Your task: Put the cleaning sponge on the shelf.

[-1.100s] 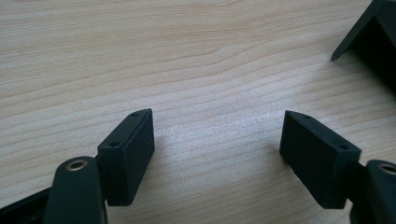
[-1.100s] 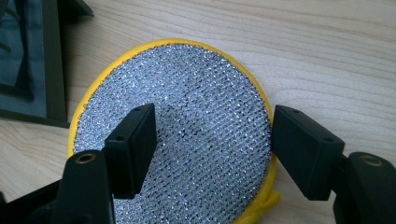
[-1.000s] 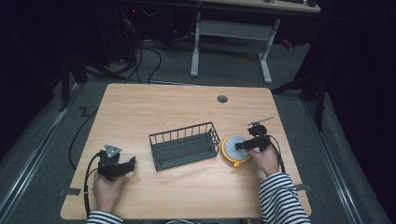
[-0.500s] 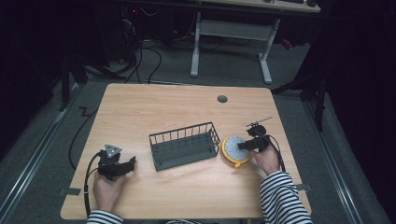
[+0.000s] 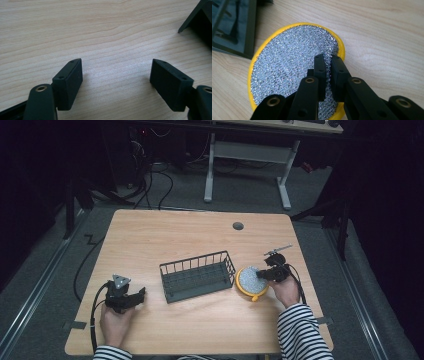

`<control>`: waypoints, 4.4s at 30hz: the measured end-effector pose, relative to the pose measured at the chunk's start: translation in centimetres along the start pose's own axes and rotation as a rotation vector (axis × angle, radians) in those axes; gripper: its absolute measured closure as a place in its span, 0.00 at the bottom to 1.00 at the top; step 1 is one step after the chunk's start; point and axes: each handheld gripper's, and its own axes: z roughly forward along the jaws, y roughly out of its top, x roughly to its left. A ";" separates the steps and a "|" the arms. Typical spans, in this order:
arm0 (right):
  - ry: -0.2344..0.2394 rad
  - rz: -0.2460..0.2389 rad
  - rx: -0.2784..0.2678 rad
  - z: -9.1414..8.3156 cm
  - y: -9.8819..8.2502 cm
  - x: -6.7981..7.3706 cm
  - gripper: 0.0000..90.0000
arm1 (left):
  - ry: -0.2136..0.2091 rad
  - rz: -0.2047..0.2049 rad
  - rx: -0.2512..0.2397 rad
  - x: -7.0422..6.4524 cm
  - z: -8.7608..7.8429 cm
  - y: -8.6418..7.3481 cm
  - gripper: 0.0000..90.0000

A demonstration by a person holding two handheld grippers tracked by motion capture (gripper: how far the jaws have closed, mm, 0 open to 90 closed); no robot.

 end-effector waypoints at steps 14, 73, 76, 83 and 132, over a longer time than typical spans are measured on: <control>0.046 0.011 -0.033 -0.8 0.0 -0.3 0.96 | -0.002 -0.005 0.001 0.0 0.0 0.0 0.29; 0.091 -0.104 -0.293 -9.3 7.8 4.2 0.95 | -0.018 0.012 0.004 -0.1 -0.1 -0.1 0.26; 0.115 -0.097 -0.315 -8.9 8.1 4.6 0.95 | -0.018 0.012 0.004 -0.1 -0.1 -0.1 0.26; 0.118 -0.140 -0.294 -7.5 9.6 6.2 0.95 | -0.010 0.005 0.004 -0.2 -0.1 -0.1 0.26; 0.056 -0.291 -0.316 -1.5 9.7 11.7 0.96 | -0.018 0.003 0.002 -0.5 -0.2 -0.2 0.27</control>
